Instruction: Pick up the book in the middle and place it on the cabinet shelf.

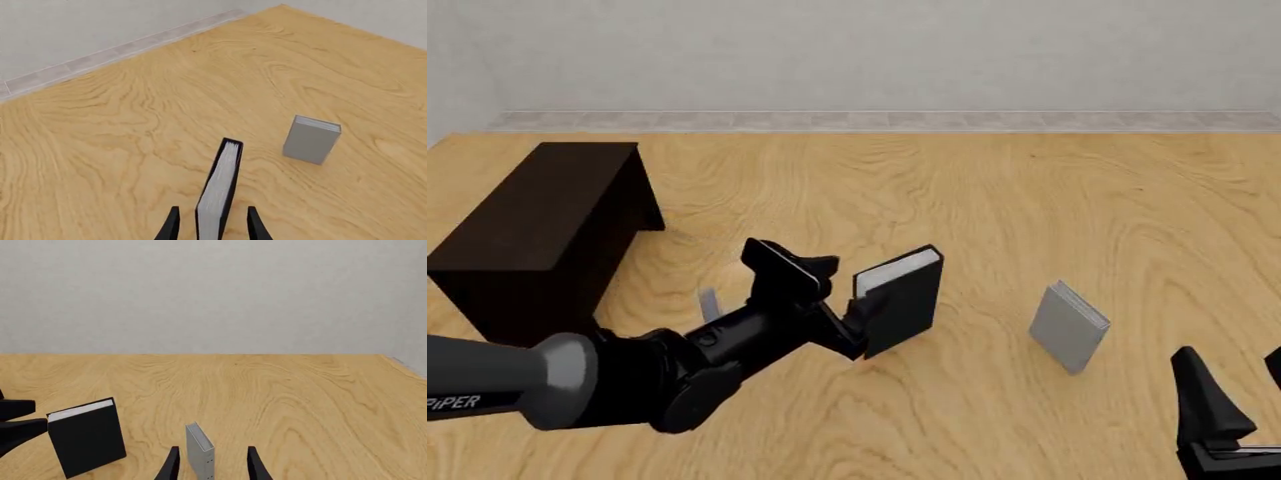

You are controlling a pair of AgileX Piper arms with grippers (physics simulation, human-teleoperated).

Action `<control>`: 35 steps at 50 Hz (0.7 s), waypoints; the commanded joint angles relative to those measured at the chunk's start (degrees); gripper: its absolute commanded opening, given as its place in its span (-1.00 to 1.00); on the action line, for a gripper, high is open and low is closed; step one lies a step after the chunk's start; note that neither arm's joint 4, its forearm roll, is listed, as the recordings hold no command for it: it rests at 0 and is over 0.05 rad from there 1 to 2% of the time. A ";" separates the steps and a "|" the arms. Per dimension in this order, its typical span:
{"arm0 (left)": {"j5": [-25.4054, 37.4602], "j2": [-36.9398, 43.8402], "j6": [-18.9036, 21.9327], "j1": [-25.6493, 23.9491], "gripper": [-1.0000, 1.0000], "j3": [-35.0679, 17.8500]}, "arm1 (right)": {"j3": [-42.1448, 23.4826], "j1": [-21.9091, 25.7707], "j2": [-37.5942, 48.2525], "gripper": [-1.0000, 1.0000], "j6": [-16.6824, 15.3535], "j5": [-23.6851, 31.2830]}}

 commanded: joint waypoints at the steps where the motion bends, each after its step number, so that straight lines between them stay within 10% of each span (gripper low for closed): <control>1: 1.11 1.42 0.86 0.55 1.00 -2.33 | 0.00 -0.01 -0.01 1.00 -0.01 0.00; 35: 2.08 6.62 0.89 -0.54 1.00 -7.27 | 0.00 0.00 -0.01 1.00 0.01 0.00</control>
